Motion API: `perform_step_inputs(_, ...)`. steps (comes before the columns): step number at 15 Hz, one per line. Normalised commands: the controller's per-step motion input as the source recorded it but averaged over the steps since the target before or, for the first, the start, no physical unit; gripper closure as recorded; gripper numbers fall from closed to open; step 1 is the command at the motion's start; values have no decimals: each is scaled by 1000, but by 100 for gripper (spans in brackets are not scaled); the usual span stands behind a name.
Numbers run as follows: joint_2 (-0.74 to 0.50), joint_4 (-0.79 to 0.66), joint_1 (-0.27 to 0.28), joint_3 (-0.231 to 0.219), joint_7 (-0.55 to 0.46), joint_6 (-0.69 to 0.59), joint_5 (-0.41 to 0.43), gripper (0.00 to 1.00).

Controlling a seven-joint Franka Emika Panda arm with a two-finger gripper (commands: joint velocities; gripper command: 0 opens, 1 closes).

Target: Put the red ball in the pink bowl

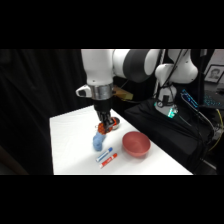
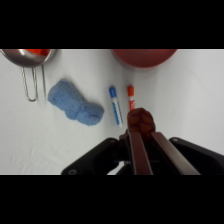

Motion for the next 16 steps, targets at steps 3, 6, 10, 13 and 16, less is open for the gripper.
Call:
perform_step_inputs(3, -566, -678, 20, 93, 113, 244, 4, 97)
perform_step_inputs(6, -449, -542, 14, 78, 82, 246, 37, 97)
perform_step_inputs(10, -234, -409, 12, 60, 20, 332, 56, 97)
perform_step_inputs(13, -132, -336, 28, 55, 13, 360, 53, 97)
perform_step_inputs(16, -111, -300, 36, 42, -25, 320, 94, 97)
